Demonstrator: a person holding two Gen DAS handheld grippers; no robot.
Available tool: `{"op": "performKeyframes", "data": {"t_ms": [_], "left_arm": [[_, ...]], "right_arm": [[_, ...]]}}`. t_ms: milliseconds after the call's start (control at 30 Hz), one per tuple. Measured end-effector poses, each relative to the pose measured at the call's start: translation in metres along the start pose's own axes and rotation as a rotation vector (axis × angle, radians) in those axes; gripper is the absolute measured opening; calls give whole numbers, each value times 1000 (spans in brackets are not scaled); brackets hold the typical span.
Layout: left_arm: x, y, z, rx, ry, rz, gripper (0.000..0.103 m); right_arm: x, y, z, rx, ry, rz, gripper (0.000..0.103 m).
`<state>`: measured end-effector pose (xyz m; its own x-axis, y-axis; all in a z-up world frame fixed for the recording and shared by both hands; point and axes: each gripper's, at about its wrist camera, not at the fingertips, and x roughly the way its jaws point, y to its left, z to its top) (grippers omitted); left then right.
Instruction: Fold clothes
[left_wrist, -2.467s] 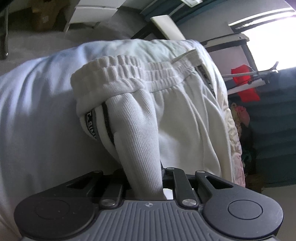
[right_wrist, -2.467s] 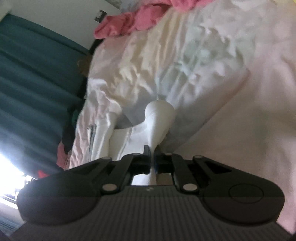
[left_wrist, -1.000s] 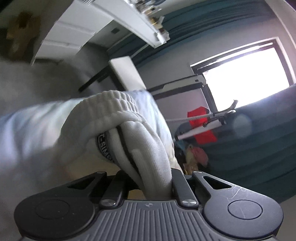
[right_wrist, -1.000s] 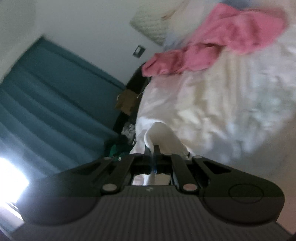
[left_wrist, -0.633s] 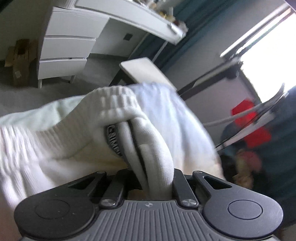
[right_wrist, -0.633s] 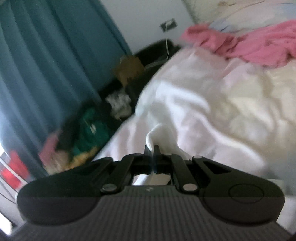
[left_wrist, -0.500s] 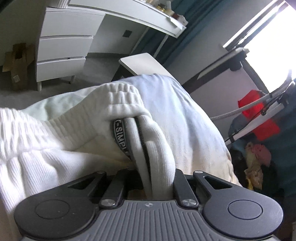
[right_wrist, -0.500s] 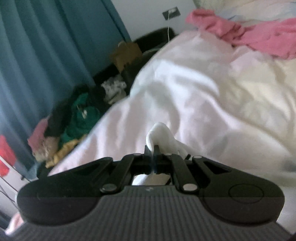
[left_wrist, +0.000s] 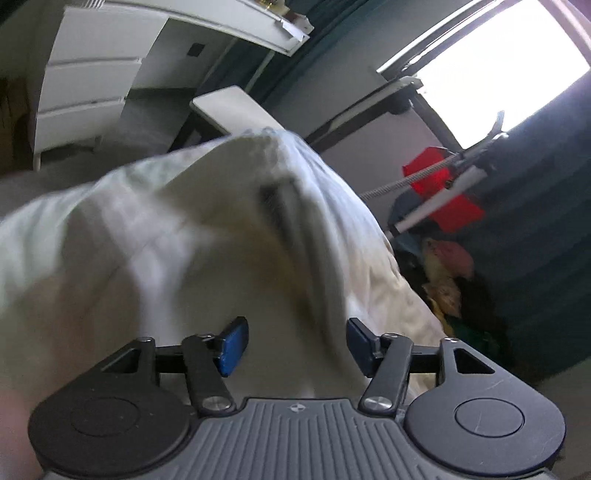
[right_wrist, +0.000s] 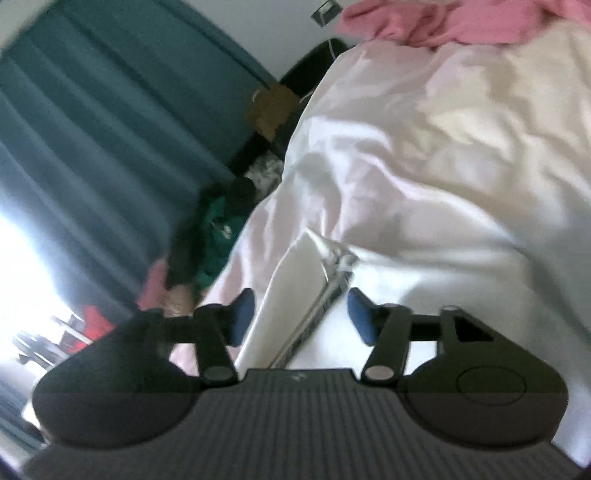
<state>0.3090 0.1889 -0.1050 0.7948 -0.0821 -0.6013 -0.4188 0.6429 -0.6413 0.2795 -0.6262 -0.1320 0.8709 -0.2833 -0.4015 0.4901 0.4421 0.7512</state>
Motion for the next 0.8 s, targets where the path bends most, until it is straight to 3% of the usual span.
{"op": "performKeyframes", "data": {"t_ms": [133, 267, 400, 467, 567, 667, 733, 800], "left_arm": [[-42, 22, -35, -14, 20, -36, 66], [-56, 40, -50, -110, 64, -37, 68], [-53, 62, -52, -207, 43, -6, 68], [-50, 72, -48, -242, -2, 34, 68], [-44, 84, -42, -282, -69, 38, 66], [-31, 81, -37, -250, -110, 13, 66], [-23, 76, -35, -221, -141, 32, 64], [-15, 69, -34, -192, -164, 65, 57]], "right_arm": [[-45, -27, -21, 154, 120, 89, 66], [-65, -42, -41, 312, 294, 111, 66], [-64, -42, -61, 276, 379, 155, 66], [-50, -40, -68, 244, 397, 159, 66], [-27, -38, -76, 193, 420, 164, 65], [-5, -34, -78, 140, 362, 154, 65], [10, -33, -76, 121, 318, 150, 58], [24, -31, -72, 124, 276, 150, 55]]}}
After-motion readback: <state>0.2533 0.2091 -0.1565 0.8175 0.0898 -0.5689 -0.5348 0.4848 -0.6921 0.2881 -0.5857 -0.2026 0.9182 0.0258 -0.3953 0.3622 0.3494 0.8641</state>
